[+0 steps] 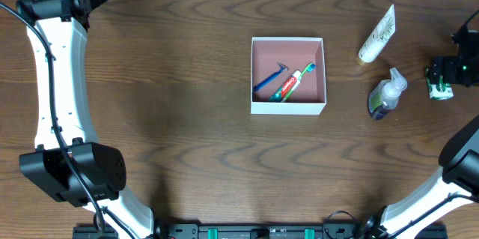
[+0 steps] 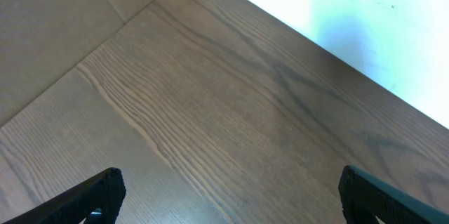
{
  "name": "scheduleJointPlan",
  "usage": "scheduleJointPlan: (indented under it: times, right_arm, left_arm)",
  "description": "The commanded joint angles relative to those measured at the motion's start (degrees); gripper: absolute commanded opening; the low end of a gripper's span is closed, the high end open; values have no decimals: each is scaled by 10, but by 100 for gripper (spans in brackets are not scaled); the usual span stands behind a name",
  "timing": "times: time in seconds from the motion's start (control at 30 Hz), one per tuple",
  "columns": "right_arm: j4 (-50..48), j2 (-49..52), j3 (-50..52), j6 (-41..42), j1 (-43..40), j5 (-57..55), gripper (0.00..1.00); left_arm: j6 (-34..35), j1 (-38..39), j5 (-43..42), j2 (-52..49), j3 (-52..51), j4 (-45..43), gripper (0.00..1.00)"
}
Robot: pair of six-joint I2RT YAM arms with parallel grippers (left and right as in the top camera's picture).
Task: Pack container
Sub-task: 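Move the right gripper over the green Dettol soap bar and grasp it, then lift the soap bar and carry it over the white box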
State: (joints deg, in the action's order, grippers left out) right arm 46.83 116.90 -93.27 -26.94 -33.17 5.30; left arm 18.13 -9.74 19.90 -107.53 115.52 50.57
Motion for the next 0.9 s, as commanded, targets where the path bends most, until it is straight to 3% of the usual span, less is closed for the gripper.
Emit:
scheduleJointPlan:
  times: [0.0,0.87]
  right_arm:
    - [0,31,-4,-19,-12,-17,99]
    - [-39,109,-4,-19,-7,25,98]
  left_arm:
    - [-3,-1,9,2,-3,0,98]
    - [-3,-1,9,2,-3,0,98]
